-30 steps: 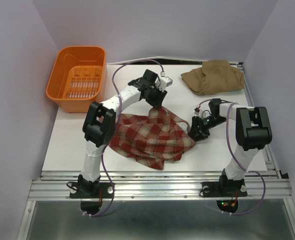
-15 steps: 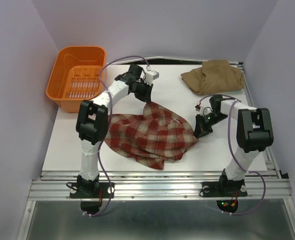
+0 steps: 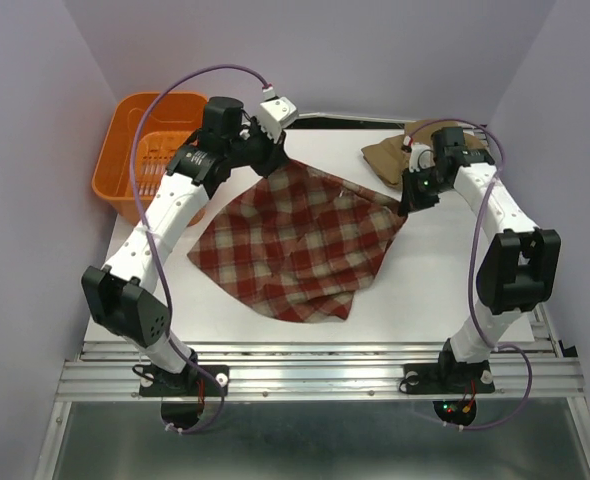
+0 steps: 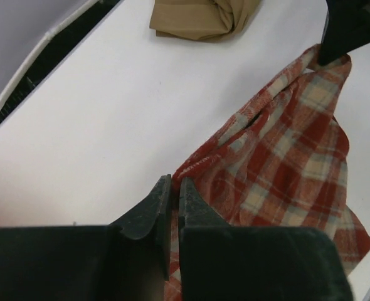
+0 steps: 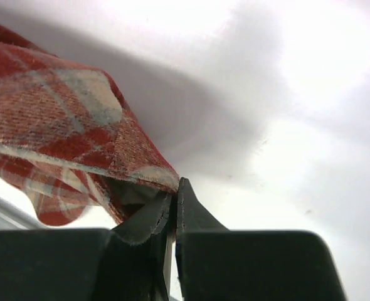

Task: Fold and stack the skirts
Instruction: Flatten the skirt out

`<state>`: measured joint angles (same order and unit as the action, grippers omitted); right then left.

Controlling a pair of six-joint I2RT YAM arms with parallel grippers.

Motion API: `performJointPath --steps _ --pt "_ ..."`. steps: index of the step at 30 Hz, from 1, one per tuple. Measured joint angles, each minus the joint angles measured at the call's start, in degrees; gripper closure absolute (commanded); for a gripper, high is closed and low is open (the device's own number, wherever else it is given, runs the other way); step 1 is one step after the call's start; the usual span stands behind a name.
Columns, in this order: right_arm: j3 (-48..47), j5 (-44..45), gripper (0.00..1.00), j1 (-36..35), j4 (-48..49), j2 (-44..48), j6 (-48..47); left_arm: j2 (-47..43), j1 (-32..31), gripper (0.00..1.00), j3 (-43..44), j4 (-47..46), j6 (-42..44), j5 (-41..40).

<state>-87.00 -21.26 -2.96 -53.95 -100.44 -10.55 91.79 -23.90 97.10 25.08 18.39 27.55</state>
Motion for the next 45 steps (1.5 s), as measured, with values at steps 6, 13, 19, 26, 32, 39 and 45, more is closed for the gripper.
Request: performJointPath --steps 6,13,19,26,32,39,45 --pt "-2.89 5.55 0.99 -0.9 0.15 2.45 -3.58 -5.29 -0.04 1.0 -6.03 -0.04 1.75 -0.24" --pt "-4.07 8.09 0.99 -1.33 -1.53 10.47 -9.51 -11.91 -0.04 1.0 -12.33 0.5 2.05 0.13" --pt "-12.15 6.99 0.96 -1.9 -5.4 14.14 -11.69 -21.27 -0.07 1.0 -12.9 -0.37 -0.15 1.03" --pt "-27.08 4.52 0.93 -2.73 -12.85 12.02 -12.09 -29.16 -0.11 1.0 -14.84 -2.91 -3.93 0.02" --pt "-28.13 4.46 0.99 -3.06 -13.79 10.51 -13.79 -29.7 -0.11 1.0 -17.57 -5.07 -5.66 -3.08" --pt "-40.89 8.7 0.99 -3.98 -13.35 -7.04 -14.14 -20.11 1.25 1.0 -17.75 -10.88 -6.49 -7.72" --pt "-58.31 16.68 0.99 -6.25 -6.25 -22.4 -15.8 -1.62 7.23 1.0 -3.45 -16.17 -7.19 -7.82"
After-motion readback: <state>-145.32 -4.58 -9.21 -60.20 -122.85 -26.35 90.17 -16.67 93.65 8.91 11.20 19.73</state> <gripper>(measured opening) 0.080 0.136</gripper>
